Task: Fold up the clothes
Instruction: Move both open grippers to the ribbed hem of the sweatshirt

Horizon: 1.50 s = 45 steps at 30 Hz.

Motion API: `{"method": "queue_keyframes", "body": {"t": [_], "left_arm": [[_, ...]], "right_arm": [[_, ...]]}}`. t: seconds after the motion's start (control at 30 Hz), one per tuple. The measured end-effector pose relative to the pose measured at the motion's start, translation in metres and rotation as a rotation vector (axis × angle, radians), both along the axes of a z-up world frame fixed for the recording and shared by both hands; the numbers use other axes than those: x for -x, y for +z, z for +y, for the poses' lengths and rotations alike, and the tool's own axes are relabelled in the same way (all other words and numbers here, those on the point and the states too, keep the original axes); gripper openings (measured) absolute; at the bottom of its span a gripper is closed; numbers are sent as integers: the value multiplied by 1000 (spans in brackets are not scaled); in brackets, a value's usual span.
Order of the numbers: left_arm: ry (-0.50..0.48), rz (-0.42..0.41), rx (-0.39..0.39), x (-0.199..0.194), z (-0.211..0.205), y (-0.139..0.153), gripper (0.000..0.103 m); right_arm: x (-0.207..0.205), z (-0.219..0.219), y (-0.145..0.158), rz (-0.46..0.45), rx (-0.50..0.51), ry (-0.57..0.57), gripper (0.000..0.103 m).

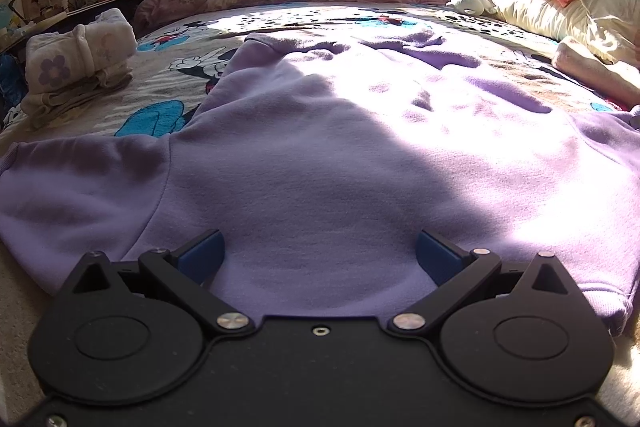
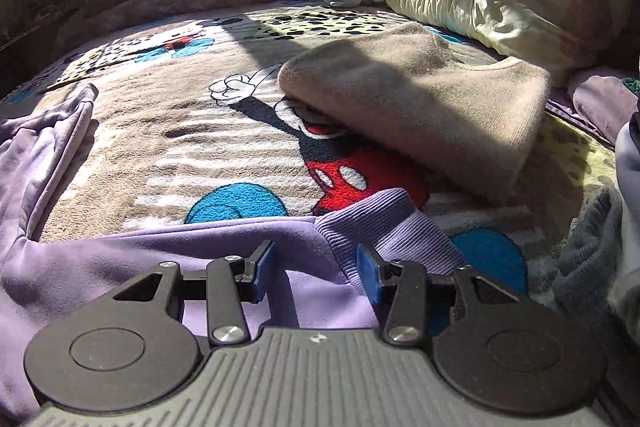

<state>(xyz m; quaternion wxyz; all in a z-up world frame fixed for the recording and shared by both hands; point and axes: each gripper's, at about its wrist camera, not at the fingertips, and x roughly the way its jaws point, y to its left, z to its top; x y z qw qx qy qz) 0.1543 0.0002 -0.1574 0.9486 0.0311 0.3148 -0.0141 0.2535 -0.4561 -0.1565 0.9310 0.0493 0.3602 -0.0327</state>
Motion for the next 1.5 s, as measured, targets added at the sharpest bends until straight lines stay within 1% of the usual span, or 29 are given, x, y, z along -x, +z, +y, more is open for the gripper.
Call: {"method": "queue_keyframes", "body": {"t": [0.03, 0.07, 0.1, 0.13, 0.2, 0.23, 0.33, 0.43, 0.5, 0.67, 0.73, 0.8, 0.9, 0.93, 0.97, 1.03, 1.1, 1.17, 1.23, 1.33, 1.43, 1.5], "left_arm": [[-1, 0, 0, 0, 0, 0, 103], [-1, 0, 0, 0, 0, 0, 103], [-1, 0, -1, -1, 0, 0, 103], [-2, 1, -1, -1, 0, 0, 103], [-2, 3, 0, -2, 0, 0, 103], [-2, 4, 0, -2, -1, 0, 103], [-2, 4, -2, -2, -1, 0, 103], [-2, 3, -3, -2, -1, 0, 103], [-2, 2, -5, -3, -1, 0, 103], [-1, 0, -5, -2, -1, 0, 103], [0, 0, -5, -2, -2, 0, 103], [-1, -2, -3, -2, -1, 0, 103], [-3, -4, 1, 1, 0, 0, 103], [-3, -5, 1, 3, 0, 1, 103], [-5, -6, 2, 4, 0, 1, 103], [-7, -9, 2, 7, 1, 1, 103], [-11, -12, 1, 12, 2, 1, 103], [-17, -12, -5, 17, 2, 3, 103], [-27, -6, -10, 23, 2, 6, 103], [-15, -2, -13, 29, 10, 5, 103], [-1, 2, -15, 35, 19, 4, 103], [9, 5, -16, 39, 25, 3, 103]], "right_arm": [[-7, -1, -1, 3, 11, -3, 47], [-14, 1, -2, 9, 47, 7, 50], [-17, 2, -3, 13, 61, 8, 54], [-20, 2, -3, 16, 63, 3, 55], [-22, -1, 0, 26, 68, -15, 65], [-20, -1, 3, 22, 72, -25, 65], [-8, 9, 15, -16, 100, -35, 64], [14, 33, 31, -78, 63, 20, 64], [28, 59, 38, -105, 26, 83, 63], [66, 145, 54, -143, -58, 298, 61], [87, 182, 55, -173, -53, 390, 53], [104, 206, 51, -191, -43, 458, 46], [117, 222, 24, -102, -9, 480, 45], [122, 218, 7, -87, 13, 463, 45], [130, 207, 1, -135, -33, 445, 46], [139, 199, 3, -149, -51, 394, 46], [147, 205, 8, -143, 10, 379, 46], [153, 206, 11, -140, 9, 361, 46], [159, 209, 20, -159, 6, 351, 46], [169, 222, 29, -213, -6, 399, 46], [176, 243, 30, -240, 1, 461, 46], [181, 255, 20, -224, 12, 488, 46]]}}
